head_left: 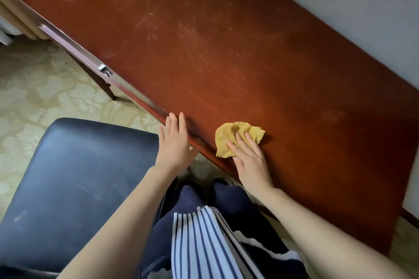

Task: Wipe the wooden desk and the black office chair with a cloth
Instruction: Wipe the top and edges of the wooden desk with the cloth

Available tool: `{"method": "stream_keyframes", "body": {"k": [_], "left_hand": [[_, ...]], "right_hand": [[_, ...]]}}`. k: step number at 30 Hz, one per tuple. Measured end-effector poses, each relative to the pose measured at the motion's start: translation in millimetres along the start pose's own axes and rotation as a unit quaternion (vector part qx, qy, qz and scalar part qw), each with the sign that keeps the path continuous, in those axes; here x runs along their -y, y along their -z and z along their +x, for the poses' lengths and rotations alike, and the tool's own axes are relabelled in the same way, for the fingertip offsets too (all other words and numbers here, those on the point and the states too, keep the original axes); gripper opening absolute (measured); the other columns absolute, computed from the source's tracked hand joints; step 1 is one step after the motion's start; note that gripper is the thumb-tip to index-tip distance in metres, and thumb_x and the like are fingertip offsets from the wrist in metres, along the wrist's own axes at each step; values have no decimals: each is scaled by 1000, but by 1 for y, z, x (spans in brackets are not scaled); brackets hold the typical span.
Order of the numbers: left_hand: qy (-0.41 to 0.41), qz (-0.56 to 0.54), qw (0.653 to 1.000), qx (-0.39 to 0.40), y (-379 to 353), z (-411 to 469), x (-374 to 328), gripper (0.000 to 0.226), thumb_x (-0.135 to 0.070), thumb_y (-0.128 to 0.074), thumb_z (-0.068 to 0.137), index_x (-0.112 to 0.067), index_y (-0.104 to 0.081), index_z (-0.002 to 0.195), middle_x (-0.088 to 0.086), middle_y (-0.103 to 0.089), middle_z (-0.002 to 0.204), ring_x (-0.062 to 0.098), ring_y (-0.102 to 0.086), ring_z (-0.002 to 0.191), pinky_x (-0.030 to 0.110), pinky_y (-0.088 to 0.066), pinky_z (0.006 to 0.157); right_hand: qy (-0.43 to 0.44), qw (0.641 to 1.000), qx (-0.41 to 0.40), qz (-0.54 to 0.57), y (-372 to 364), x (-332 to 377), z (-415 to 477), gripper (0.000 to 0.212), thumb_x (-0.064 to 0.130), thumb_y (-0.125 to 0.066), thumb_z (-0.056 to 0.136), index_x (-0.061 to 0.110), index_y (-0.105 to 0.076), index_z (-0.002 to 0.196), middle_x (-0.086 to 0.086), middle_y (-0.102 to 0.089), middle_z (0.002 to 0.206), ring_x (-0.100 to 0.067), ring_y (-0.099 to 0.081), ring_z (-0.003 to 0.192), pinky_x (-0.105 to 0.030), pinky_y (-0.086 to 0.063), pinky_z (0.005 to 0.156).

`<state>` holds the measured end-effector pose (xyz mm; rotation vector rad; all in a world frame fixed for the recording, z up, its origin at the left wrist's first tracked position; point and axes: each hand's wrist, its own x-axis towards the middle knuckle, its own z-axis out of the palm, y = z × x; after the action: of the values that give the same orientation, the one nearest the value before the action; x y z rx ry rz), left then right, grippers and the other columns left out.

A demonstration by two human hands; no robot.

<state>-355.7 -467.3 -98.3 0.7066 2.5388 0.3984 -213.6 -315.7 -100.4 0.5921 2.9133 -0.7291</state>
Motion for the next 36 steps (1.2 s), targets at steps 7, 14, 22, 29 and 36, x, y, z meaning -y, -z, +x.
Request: {"method": "stream_keyframes", "body": {"k": [7, 14, 22, 29, 36], "left_hand": [[21, -71, 997, -1, 10, 0, 8, 73, -15, -42, 94, -10, 3, 150, 9, -4, 159, 25, 2, 146, 43, 0, 116], [100, -84, 989, -65, 27, 2, 14, 70, -17, -48, 93, -12, -9, 150, 5, -17, 156, 25, -19, 141, 47, -11, 114], [143, -76, 984, -76, 31, -4, 3, 71, -22, -52, 92, -10, -12, 150, 11, -19, 154, 29, -17, 141, 51, -17, 112], [149, -9, 989, 5, 22, 5, -17, 102, -56, -59, 83, -6, 0, 149, 16, 5, 157, 29, 4, 145, 52, -3, 113], [115, 151, 979, 67, 24, 25, -33, 123, -75, -55, 71, 1, 5, 147, 24, 9, 155, 35, 14, 144, 53, 1, 114]], "right_hand": [[118, 990, 74, -20, 1, 26, 52, 44, 10, -50, 96, 24, -48, 138, 2, -34, 151, -18, -13, 145, -30, -8, 118], [263, 951, 155, -57, -9, 64, 123, 42, 18, -45, 98, 30, -46, 138, 3, -25, 155, -19, -7, 146, -26, 1, 114], [321, 936, 135, -44, -2, 43, 108, 40, 15, -47, 97, 26, -51, 135, 3, -33, 152, -18, -16, 145, -30, -8, 116], [297, 951, 81, -12, 23, -28, 57, 44, 2, -64, 84, 22, -64, 123, 0, -54, 136, -24, -42, 134, -40, -34, 109], [121, 993, 1, -14, 54, -90, 56, 46, -2, -62, 85, 20, -62, 126, -2, -53, 137, -23, -38, 135, -48, -40, 105]]}}
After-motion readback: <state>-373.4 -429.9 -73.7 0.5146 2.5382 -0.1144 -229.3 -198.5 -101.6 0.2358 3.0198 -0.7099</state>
